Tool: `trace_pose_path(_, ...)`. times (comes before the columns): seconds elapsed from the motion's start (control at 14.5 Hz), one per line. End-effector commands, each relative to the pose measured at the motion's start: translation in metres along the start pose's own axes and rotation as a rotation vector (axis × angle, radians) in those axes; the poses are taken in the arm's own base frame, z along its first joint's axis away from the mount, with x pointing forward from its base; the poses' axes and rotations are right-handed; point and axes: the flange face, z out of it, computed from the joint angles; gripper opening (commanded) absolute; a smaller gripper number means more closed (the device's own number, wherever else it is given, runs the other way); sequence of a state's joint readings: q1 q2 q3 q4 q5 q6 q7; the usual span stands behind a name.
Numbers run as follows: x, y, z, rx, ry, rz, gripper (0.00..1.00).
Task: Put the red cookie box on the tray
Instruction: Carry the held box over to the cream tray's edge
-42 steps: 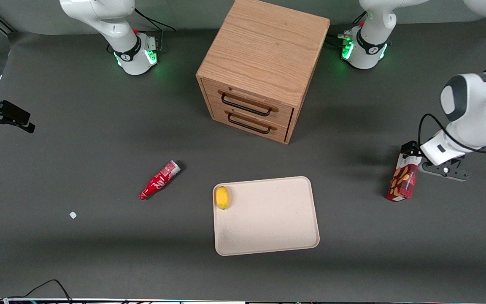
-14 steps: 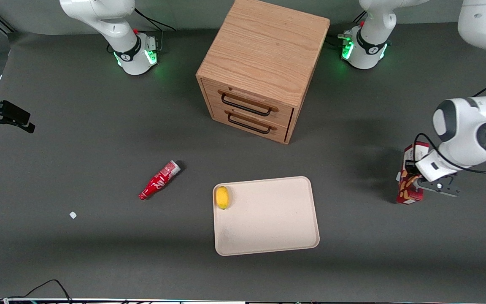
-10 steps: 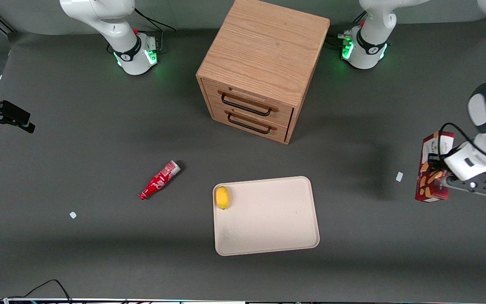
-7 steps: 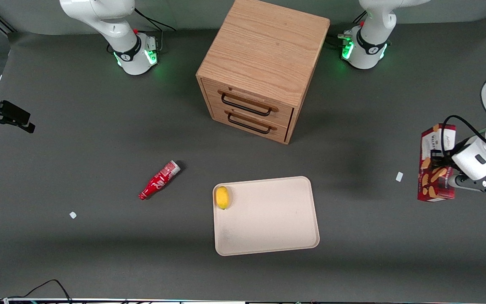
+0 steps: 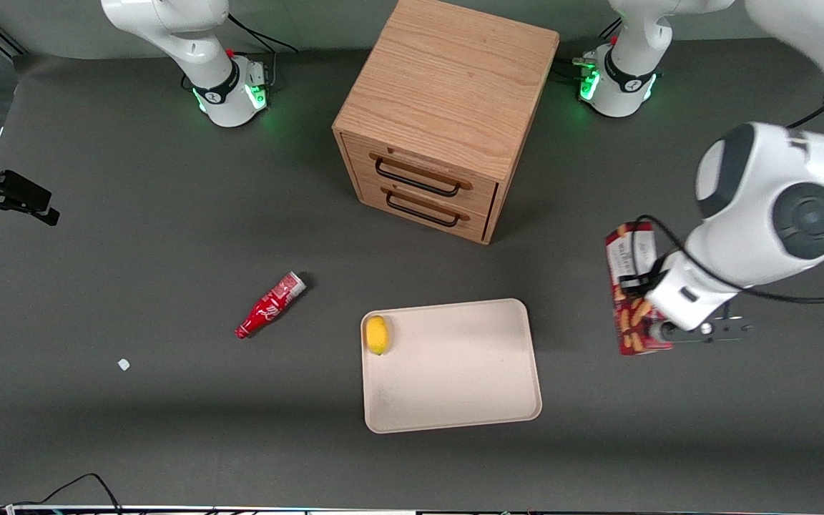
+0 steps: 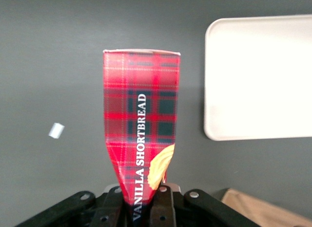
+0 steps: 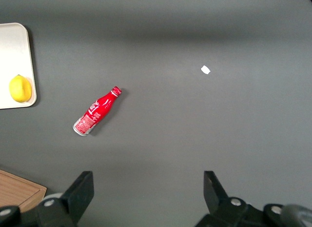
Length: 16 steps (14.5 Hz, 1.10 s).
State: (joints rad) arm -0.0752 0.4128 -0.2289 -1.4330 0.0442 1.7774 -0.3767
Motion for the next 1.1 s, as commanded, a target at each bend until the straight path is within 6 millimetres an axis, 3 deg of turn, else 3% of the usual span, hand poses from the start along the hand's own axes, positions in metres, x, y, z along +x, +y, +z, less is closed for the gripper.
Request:
trace_pose_path(0.0,0.020,0.038,0.019,-0.020,-0.007,-0.073,0.00)
trace_pose_path(0.21,0.029,0.081,0.063,-0.042,0.030,-0.110,0.00)
trace_pose_path(0.48,0.039,0.123,0.132,-0.057,0.115,-0.107,0.00)
trace_pose_path(0.69,0.037,0.139,0.165,-0.031,0.143,-0.083,0.00)
trace_pose_path(1.03,0.041,0.136,0.192,0.003,0.156,-0.069,0.00)
